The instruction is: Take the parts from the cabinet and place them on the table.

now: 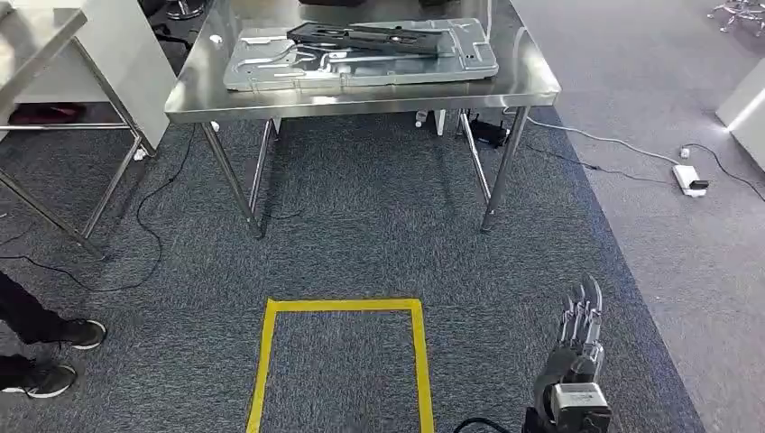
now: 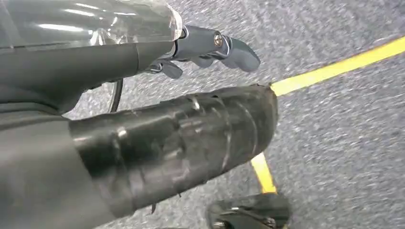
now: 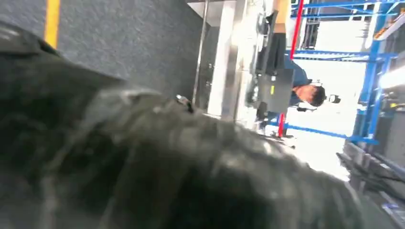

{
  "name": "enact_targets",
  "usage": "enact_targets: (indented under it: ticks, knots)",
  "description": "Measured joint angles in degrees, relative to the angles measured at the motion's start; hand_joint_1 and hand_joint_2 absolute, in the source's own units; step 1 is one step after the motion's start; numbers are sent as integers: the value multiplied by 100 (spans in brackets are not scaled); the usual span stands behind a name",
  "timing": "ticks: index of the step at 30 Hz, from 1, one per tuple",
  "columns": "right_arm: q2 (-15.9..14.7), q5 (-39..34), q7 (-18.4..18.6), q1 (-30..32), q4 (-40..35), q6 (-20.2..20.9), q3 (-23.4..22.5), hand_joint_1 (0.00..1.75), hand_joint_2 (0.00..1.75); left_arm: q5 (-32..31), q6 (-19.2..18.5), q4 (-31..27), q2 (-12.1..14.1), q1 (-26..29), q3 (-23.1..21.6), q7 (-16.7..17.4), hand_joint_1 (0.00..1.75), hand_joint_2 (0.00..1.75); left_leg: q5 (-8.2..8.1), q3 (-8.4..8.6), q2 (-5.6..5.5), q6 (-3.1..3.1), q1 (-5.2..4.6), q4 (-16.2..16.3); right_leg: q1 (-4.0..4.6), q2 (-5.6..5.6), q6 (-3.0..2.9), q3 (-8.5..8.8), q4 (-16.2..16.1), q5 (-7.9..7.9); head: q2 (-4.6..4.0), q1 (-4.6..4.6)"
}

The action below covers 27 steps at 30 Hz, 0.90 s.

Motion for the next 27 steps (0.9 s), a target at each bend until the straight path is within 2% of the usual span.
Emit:
enact_targets:
  ticks: [1, 2, 3, 4, 5, 6, 7, 8, 10, 11, 12, 13, 14, 15, 16, 17, 18, 19, 20, 21, 22, 23, 25, 26, 27]
  knots:
    - [48, -72, -31, 22, 33, 125, -123, 0, 0, -18, 0, 0, 0, -1, 0, -7, 0, 0, -30, -16, 1, -17, 4, 337, -1, -1, 12, -100, 24, 75, 0, 0]
    - [101, -129, -50, 42, 72, 230, -240, 0, 0, -31, 2, 0, 0, 0, 0, -9, 0, 0, 122, 65, 1, -24, 10, 415, -4, -5, 24, -193, 48, 129, 0, 0]
    - [153, -170, -68, 62, 109, 326, -350, 0, 0, -35, 2, 0, 0, 1, 2, -11, 0, 0, 353, 248, 1, -25, 16, 278, -6, -9, 38, -294, 80, 181, 0, 0]
    - [218, -199, -98, 77, 163, 456, -473, 0, 0, -37, 2, 0, 0, 1, 6, -11, 0, 0, 572, 541, 1, -18, 19, -64, -8, -8, 54, -391, 117, 227, 0, 0]
    - [280, -214, -109, 87, 210, 573, -584, 0, 0, -39, 4, 0, 0, -7, 9, -11, 0, 0, 637, 933, -5, 4, 19, -586, -9, -1, 80, -470, 151, 276, 0, -2]
    - [343, -223, -120, 93, 258, 680, -695, 0, 0, -39, 4, 0, 0, -19, 13, -13, 0, 0, 511, 1339, -24, 39, 14, -1125, -2, 2, 107, -508, 184, 312, 0, -2]
    - [429, -236, -133, 93, 327, 805, -874, 0, 0, -48, 9, 0, 0, -21, 20, -18, 0, 0, 358, 1610, -43, 84, -17, -1621, 19, 4, 147, -554, 218, 356, 0, 2]
    - [489, -238, -148, 93, 397, 960, -1021, 0, 0, -57, 9, 0, -4, -19, 24, -17, 0, 0, 330, 1571, -41, 113, -26, -1637, 17, -5, 178, -563, 207, 420, 0, 7]
    - [601, -236, -157, 97, 550, 1138, -1296, 0, 0, -68, 9, 0, -4, -20, 31, -17, 0, 0, 407, 1501, -40, 187, -51, -1626, -2, -9, 248, -568, 159, 528, 0, 9]
    - [651, -225, -155, 96, 638, 1214, -1437, 0, 0, -74, 9, 0, -9, -8, 39, -20, 0, 0, 501, 1456, -11, 259, 8, -1680, 2, 4, 289, -606, 183, 499, 0, 11]
    - [691, -185, -135, 94, 743, 1289, -1576, 0, 0, -72, 11, 0, -9, -8, 57, -15, 0, 0, 562, 1385, 18, 308, -10, -1675, -15, 25, 307, -672, 314, 239, 0, 11]
    - [730, -149, -131, 86, 869, 1367, -1717, 0, 0, -74, 11, 0, -9, -11, 81, -18, 0, 0, 615, 1310, 27, 358, -17, -1665, -24, 26, 316, -765, 600, -115, 0, 18]
    - [758, -118, -149, 77, 966, 1429, -1836, 0, 0, -74, 11, 0, -11, -11, 98, -17, 0, 0, 679, 1219, 29, 374, -30, -1653, -23, 26, 335, -881, 1034, -469, 0, 22]
    - [786, -92, -161, 71, 1064, 1466, -1962, 0, 0, -74, 11, 0, -26, -9, 118, -17, 0, 0, 740, 1135, 33, 384, -47, -1638, -23, 26, 349, -987, 1493, -721, 0, 20]
    - [817, -78, -168, 70, 1143, 1495, -2070, 0, 0, -74, 11, 0, -31, -9, 129, -17, 0, 0, 799, 1049, 37, 388, -62, -1614, -23, 26, 353, -1044, 1836, -796, 0, 20]
    - [841, -76, -173, 69, 1209, 1508, -2159, 0, 0, -74, 11, 0, -37, -8, 131, -17, 0, 0, 857, 936, 38, 388, -75, -1572, -18, 27, 344, -1002, 1983, -682, 0, 18]
    - [861, -76, -175, 67, 1253, 1510, -2218, 0, 0, -74, 11, 0, -37, -8, 133, -17, 0, 0, 899, 833, 39, 385, -84, -1531, -12, 27, 327, -845, 1875, -477, 0, 20]
    - [865, -70, -177, 58, 1281, 1512, -2251, 0, 0, -74, 11, 0, -39, -8, 136, -17, 0, 0, 938, 733, 38, 379, -96, -1485, -6, 27, 297, -561, 1534, -260, 0, 18]
    - [900, -15, -144, 36, 1327, 1534, -2295, 0, 0, -74, 11, 0, -42, -11, 136, -17, 0, 0, 972, 644, 38, 369, -99, -1443, 3, 27, 254, -186, 1024, -145, 0, 17]
    - [929, 40, -98, 2, 1362, 1571, -2345, 0, 0, -76, 11, 0, -50, -19, 138, -20, 0, 0, 1005, 598, 39, 353, -101, -1396, 31, 28, 199, 189, 510, -236, 0, 15]
    - [963, 94, -70, -42, 1439, 1643, -2412, 0, 0, -79, 13, 0, -63, -12, 142, -24, 0, 0, 1033, 548, 36, 320, -136, -1358, 69, 23, 167, 422, 76, -397, 0, 18]
    - [986, 144, -63, -103, 1594, 1719, -2504, 0, 0, -83, 13, 0, -68, -13, 146, -26, 0, 0, 1087, 550, 46, 282, -113, -1381, 81, 28, 166, 412, 52, -403, 0, 8]
    - [1005, 264, -102, -208, 1988, 1838, -2761, 0, 0, -92, 13, 0, -89, -27, 162, -26, 0, 0, 1190, 536, 48, 227, -86, -1416, 110, 26, 125, 365, 27, -328, 0, 13]
    - [1021, 337, -129, -278, 2204, 1860, -2901, 0, 0, -94, 13, 2, -92, -9, 168, -24, 0, 0, 1239, 519, 37, 181, -126, -1428, 56, 23, 70, 310, -54, -235, 0, 20]
    - [1042, 462, -157, -380, 2517, 1851, -3084, 0, 0, -96, 15, 0, -92, -10, 179, -20, 0, 0, 1018, 466, 6, 155, -96, -1327, 32, -20, 13, 253, -69, -156, 0, 20]
